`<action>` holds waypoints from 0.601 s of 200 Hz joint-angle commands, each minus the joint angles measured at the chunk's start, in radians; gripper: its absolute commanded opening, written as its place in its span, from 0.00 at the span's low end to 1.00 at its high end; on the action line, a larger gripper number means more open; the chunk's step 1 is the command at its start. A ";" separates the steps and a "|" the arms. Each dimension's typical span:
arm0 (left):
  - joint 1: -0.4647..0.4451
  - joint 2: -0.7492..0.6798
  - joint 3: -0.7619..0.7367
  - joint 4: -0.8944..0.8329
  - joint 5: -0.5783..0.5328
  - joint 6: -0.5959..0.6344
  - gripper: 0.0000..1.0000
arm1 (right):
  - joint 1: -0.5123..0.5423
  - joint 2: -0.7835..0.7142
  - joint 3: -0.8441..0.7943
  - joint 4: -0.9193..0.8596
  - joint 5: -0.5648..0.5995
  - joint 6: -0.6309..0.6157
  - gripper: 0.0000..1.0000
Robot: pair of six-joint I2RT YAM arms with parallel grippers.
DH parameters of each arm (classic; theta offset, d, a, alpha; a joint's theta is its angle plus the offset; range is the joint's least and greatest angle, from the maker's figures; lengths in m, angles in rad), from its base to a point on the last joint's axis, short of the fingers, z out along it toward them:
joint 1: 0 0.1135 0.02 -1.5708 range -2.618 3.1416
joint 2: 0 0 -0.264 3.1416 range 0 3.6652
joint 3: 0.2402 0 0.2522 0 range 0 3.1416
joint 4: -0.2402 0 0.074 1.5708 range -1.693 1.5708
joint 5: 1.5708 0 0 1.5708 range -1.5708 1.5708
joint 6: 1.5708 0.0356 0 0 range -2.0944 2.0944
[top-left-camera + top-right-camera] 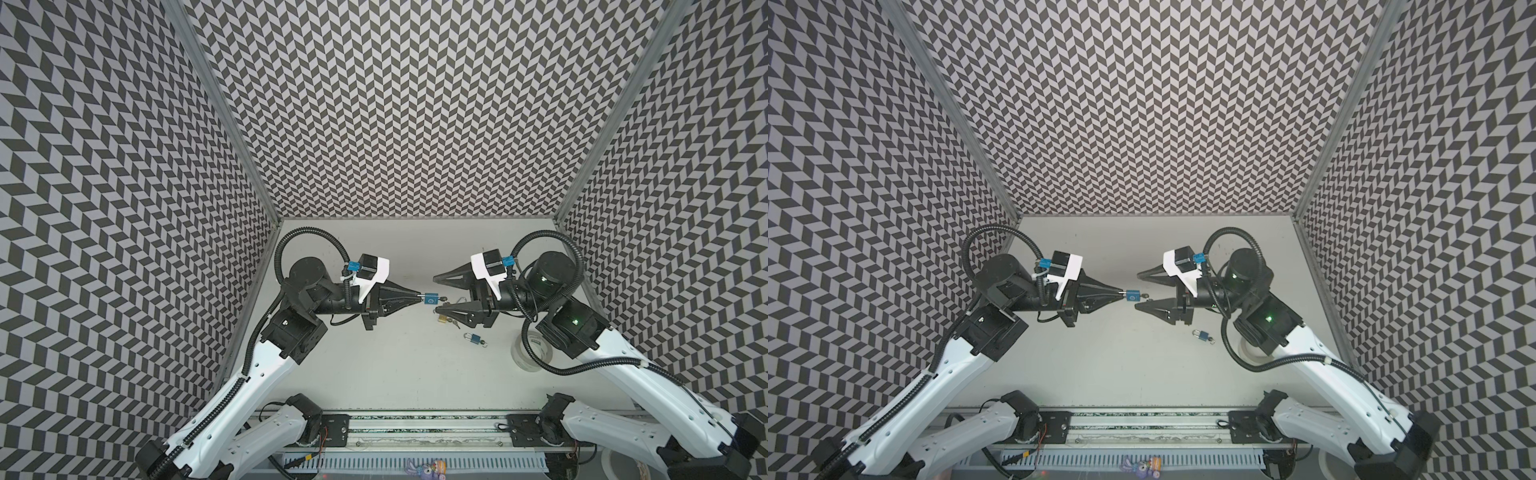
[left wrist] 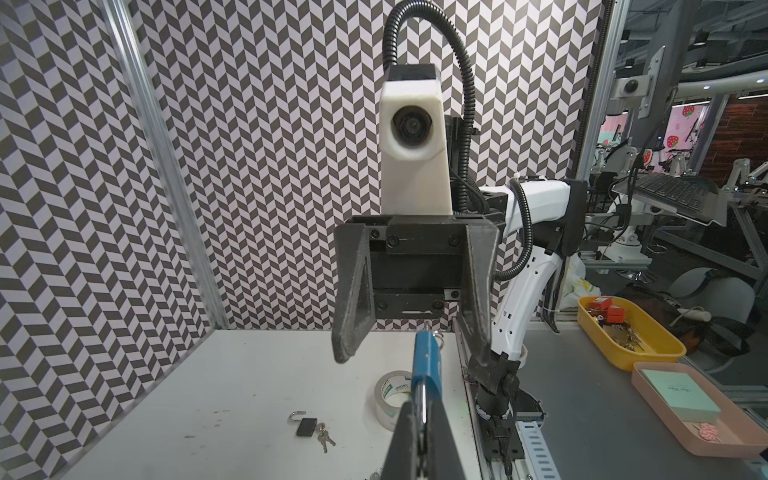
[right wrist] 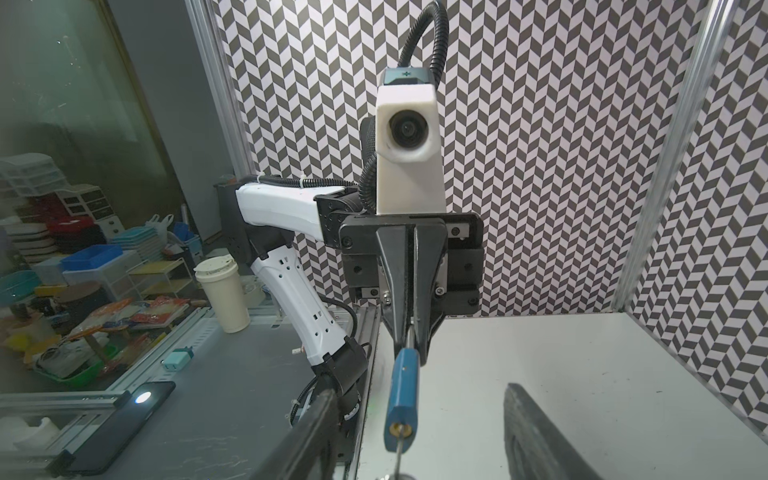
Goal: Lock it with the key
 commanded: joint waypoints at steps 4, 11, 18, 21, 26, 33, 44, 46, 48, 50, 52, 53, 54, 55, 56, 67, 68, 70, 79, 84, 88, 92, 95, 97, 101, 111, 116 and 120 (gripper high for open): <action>-0.003 -0.008 0.010 0.017 0.008 0.015 0.00 | 0.010 0.010 0.027 -0.050 0.003 -0.029 0.54; -0.003 -0.011 0.010 0.015 0.006 0.020 0.00 | 0.010 0.005 0.022 -0.046 0.009 -0.027 0.51; -0.003 -0.012 0.009 0.012 0.005 0.024 0.00 | 0.010 0.001 0.017 -0.039 0.011 -0.023 0.48; -0.004 -0.013 0.009 0.012 0.003 0.026 0.00 | 0.010 -0.001 0.016 -0.037 0.011 -0.020 0.46; -0.003 -0.013 0.007 0.011 0.004 0.030 0.00 | 0.010 -0.002 0.015 -0.034 0.009 -0.020 0.45; -0.004 -0.014 0.007 0.010 0.006 0.031 0.00 | 0.010 -0.003 0.016 -0.034 0.009 -0.018 0.43; -0.003 -0.013 0.007 0.010 0.010 0.031 0.00 | 0.010 -0.003 0.018 -0.031 0.006 -0.013 0.40; -0.003 -0.013 0.007 0.009 0.011 0.031 0.00 | 0.010 -0.003 0.019 -0.030 0.007 -0.011 0.39; -0.003 -0.012 0.007 0.009 0.011 0.032 0.00 | 0.010 -0.004 0.018 -0.028 0.006 -0.010 0.39; -0.003 -0.012 0.007 0.008 0.010 0.032 0.00 | 0.010 -0.004 0.018 -0.026 0.004 -0.006 0.39; -0.003 -0.010 0.007 0.006 0.012 0.033 0.00 | 0.010 -0.004 0.019 -0.024 0.003 -0.005 0.38; -0.003 -0.011 0.007 0.006 0.012 0.034 0.00 | 0.010 -0.004 0.019 -0.024 0.003 -0.003 0.38; -0.003 -0.010 0.007 0.006 0.012 0.034 0.00 | 0.010 -0.004 0.019 -0.023 0.002 -0.003 0.38; -0.003 -0.011 0.008 0.005 0.013 0.034 0.00 | 0.009 -0.004 0.018 -0.022 0.001 -0.002 0.38; -0.003 -0.010 0.008 0.004 0.014 0.035 0.00 | 0.009 -0.004 0.018 -0.020 0.000 -0.002 0.38; -0.004 -0.006 0.008 -0.001 0.016 0.039 0.00 | 0.010 -0.003 0.019 -0.008 -0.016 0.015 0.38; -0.004 -0.006 0.008 -0.002 0.016 0.039 0.00 | 0.010 -0.002 0.019 -0.007 -0.017 0.018 0.38; -0.003 -0.005 0.008 -0.002 0.017 0.039 0.00 | 0.010 -0.001 0.018 -0.004 -0.021 0.020 0.38; -0.004 -0.005 0.007 -0.002 0.017 0.039 0.00 | 0.010 0.001 0.020 0.003 -0.032 0.031 0.39; -0.004 -0.004 0.007 -0.001 0.019 0.039 0.00 | 0.011 0.003 0.020 0.007 -0.034 0.037 0.39; -0.004 -0.004 0.007 -0.001 0.024 0.039 0.00 | 0.011 0.004 0.020 0.008 -0.036 0.039 0.39; -0.004 -0.004 0.007 0.001 0.025 0.039 0.00 | 0.011 0.005 0.019 0.007 -0.036 0.039 0.39; -0.004 -0.004 0.007 0.001 0.027 0.039 0.00 | 0.011 0.006 0.020 0.007 -0.036 0.040 0.39; -0.006 -0.004 0.007 0.002 0.027 0.039 0.00 | 0.011 0.006 0.020 0.007 -0.037 0.039 0.38; -0.006 -0.005 0.007 0.004 0.027 0.039 0.00 | 0.012 0.007 0.019 0.005 -0.034 0.040 0.37; -0.006 -0.005 0.007 0.004 0.027 0.039 0.00 | 0.012 0.009 0.019 0.001 -0.031 0.040 0.35; -0.006 -0.005 0.008 0.004 0.027 0.039 0.00 | 0.013 0.010 0.017 0.001 -0.033 0.039 0.34; -0.006 -0.004 0.007 0.004 0.027 0.039 0.00 | 0.013 0.010 0.017 0.001 -0.033 0.040 0.33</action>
